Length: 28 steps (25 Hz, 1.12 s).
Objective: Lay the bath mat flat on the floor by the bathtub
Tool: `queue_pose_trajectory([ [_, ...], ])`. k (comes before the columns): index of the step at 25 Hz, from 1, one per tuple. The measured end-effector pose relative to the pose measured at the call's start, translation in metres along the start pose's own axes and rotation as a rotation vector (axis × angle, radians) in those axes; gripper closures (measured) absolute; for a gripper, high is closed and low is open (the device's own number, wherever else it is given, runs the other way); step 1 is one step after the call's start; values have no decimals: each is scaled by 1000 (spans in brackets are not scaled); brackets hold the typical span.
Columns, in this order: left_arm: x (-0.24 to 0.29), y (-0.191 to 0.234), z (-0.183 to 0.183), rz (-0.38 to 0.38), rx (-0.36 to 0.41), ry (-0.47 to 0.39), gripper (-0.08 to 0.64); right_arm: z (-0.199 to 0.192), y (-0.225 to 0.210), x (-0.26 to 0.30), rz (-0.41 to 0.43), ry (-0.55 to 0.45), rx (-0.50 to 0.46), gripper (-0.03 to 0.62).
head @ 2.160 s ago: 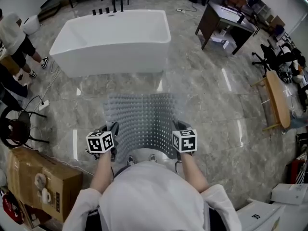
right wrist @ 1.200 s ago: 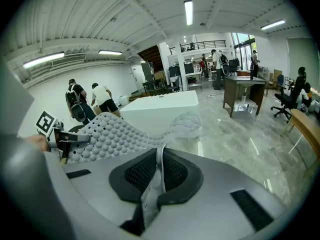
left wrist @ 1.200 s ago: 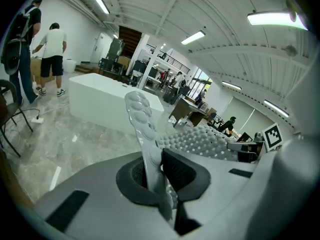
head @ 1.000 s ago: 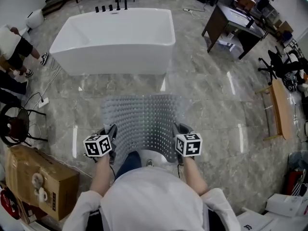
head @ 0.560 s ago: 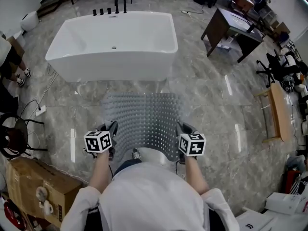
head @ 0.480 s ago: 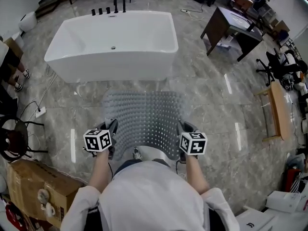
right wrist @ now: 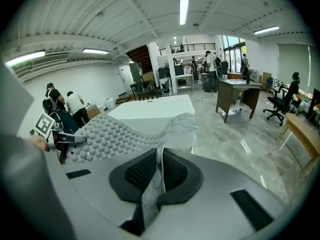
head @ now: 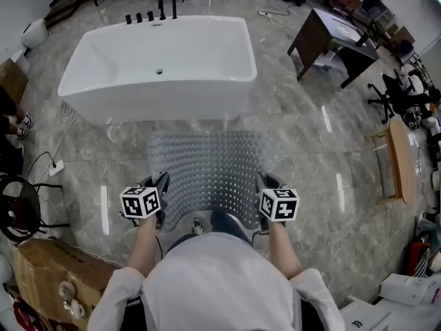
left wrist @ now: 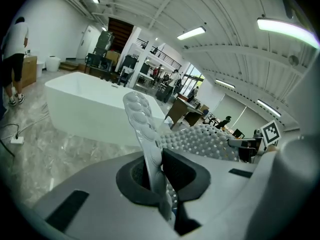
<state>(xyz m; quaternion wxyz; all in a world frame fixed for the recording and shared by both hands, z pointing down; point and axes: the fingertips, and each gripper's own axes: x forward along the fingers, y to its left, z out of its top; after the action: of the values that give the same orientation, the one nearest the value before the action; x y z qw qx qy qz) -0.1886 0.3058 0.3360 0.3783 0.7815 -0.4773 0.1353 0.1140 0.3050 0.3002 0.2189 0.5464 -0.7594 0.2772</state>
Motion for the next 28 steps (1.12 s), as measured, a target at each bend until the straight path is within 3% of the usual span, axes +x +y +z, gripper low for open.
queue_pose_trajectory([
  [19, 85, 11, 73, 127, -91, -65, 514, 83, -78, 102, 117, 39, -70, 552],
  [28, 113, 33, 99, 126, -102, -23, 514, 102, -73, 143, 124, 81, -65, 552],
])
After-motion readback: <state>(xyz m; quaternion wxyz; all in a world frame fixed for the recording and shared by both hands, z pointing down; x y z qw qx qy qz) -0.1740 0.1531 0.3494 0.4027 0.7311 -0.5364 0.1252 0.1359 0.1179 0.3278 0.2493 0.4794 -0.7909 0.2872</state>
